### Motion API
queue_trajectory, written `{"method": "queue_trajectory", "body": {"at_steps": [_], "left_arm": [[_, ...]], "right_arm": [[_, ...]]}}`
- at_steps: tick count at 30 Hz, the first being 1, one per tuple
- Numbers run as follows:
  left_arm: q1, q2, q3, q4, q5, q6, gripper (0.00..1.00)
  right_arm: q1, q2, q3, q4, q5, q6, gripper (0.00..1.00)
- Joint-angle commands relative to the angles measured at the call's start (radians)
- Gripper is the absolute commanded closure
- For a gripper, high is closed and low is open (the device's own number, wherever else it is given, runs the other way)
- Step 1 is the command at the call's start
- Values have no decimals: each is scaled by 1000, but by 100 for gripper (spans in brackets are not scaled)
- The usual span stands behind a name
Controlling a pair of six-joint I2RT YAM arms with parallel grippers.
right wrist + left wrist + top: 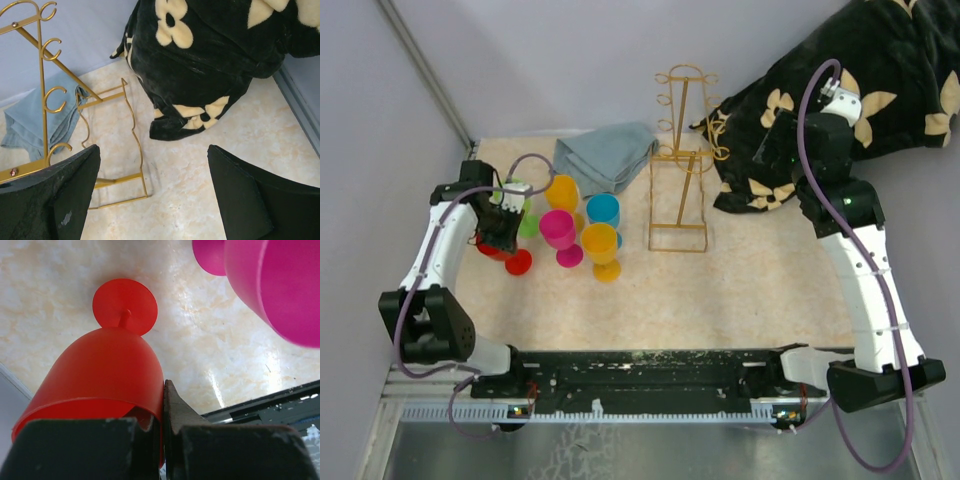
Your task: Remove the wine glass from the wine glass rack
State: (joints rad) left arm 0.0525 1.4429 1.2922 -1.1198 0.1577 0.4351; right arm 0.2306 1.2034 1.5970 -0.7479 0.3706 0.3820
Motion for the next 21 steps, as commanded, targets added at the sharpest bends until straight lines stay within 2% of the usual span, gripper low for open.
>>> {"method": "queue_trajectory", "body": {"at_steps": [1, 7, 17, 21], "left_arm": [[1, 44, -15, 90, -17, 16, 100], [2, 112, 8, 84, 1, 14, 99], [1, 131, 46, 54, 25, 19, 53], [1, 126, 91, 21, 50, 2, 45]], "right_arm": [[-9, -40, 37, -5, 30, 8, 12], [-9, -33, 32, -23, 12, 3, 12], [-9, 10, 34, -32, -43, 14, 10], [-9, 24, 37, -37, -37, 29, 10]]}}
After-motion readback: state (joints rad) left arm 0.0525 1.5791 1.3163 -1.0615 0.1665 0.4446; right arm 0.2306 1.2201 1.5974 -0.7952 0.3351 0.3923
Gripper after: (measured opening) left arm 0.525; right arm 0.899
